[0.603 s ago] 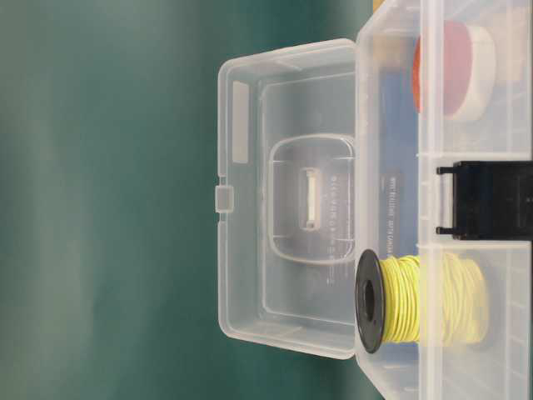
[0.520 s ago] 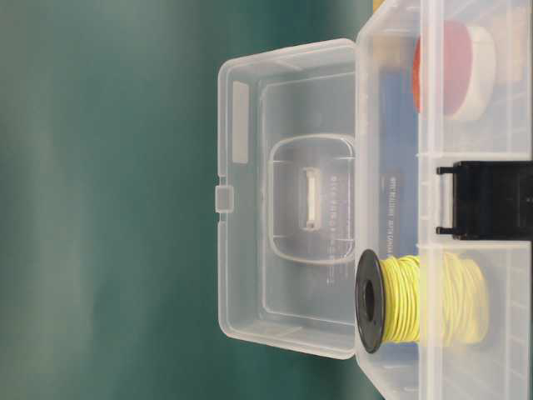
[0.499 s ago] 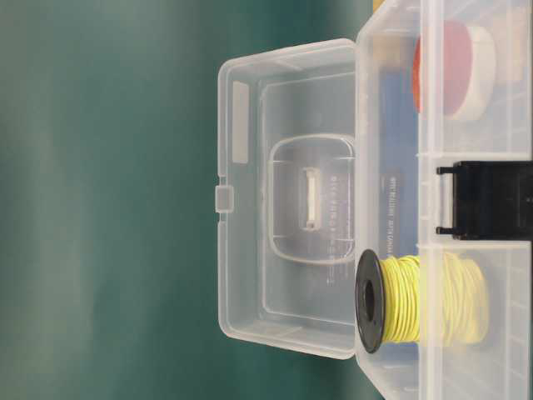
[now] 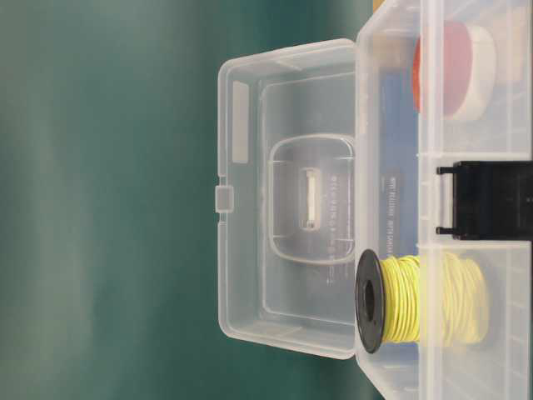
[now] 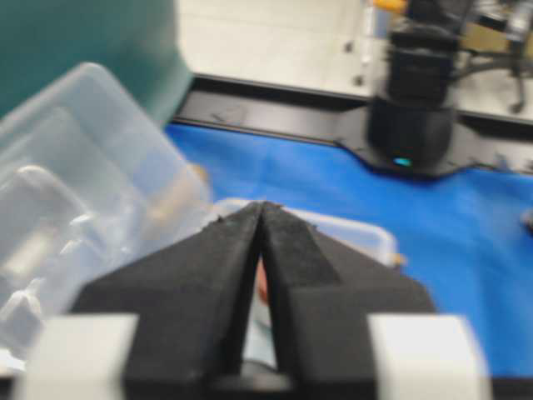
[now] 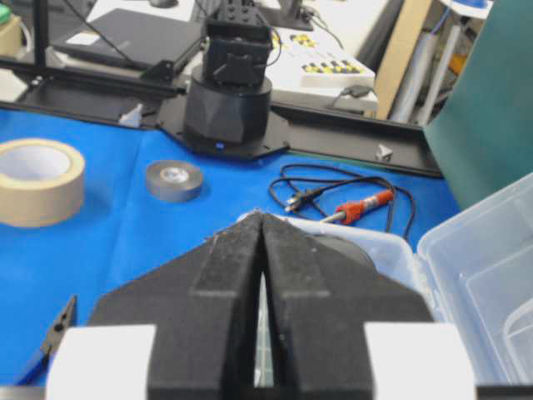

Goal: Close the tool box with the left arm.
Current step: 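Move the left gripper toward the raised clear lid of the tool box, then push the clear lid forward and down with the left gripper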

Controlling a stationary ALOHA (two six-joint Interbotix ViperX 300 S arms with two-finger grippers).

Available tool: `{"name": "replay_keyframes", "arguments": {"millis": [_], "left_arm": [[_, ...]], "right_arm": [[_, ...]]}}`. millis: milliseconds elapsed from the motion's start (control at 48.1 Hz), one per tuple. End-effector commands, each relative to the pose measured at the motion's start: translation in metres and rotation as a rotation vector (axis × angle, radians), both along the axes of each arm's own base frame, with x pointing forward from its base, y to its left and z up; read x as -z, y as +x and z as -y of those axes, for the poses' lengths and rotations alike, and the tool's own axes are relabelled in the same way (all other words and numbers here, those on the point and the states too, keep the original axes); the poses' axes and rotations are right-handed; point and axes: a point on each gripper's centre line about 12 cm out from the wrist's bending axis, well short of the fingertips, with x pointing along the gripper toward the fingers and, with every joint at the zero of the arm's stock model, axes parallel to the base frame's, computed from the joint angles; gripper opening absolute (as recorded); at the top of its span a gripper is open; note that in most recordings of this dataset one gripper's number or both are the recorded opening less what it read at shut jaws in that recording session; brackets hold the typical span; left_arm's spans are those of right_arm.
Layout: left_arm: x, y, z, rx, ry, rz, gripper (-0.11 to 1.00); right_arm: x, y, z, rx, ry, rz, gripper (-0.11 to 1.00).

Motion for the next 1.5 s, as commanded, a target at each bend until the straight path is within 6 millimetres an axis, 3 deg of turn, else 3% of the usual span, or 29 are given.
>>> {"name": "replay_keyframes", "arguments": {"millis": [0,187,270,562,749,915,1165,1477], "left_arm": [[-0.018,0.006,-0.016,-0.057,0.01,0.026,0.13],[-0.027,0.017,-0.056,-0.18,0.041,-0.008,0.68],[-0.026,0.024,-0.076,-0.229,0.06,-0.047,0.86],[-0.014,0.074,-0.149,-0.321,0.017,-0.246,0.87],[-0.003,0.108,-0.182,-0.308,-0.007,-0.417,0.89],[0.01,0.126,-0.202,-0.297,-0.046,-0.531,0.89],[0.028,0.137,-0.211,-0.282,-0.079,-0.603,0.89],[0.04,0.142,-0.187,-0.221,-0.126,-0.699,0.89]], "right_arm": [[-0.007,0.003,0.0,0.002,0.001,0.009,0.0],[-0.001,0.006,0.001,0.002,0.002,-0.015,0.0],[0.001,0.007,0.001,0.002,0.005,-0.024,0.0],[0.006,0.009,0.001,0.002,0.005,-0.049,0.0],[0.009,0.01,0.001,0.002,0.005,-0.067,0.0],[0.011,0.011,0.001,0.002,0.007,-0.08,0.0],[0.013,0.012,0.001,0.002,0.007,-0.089,0.0],[0.015,0.012,0.001,0.002,0.005,-0.098,0.0]]}}
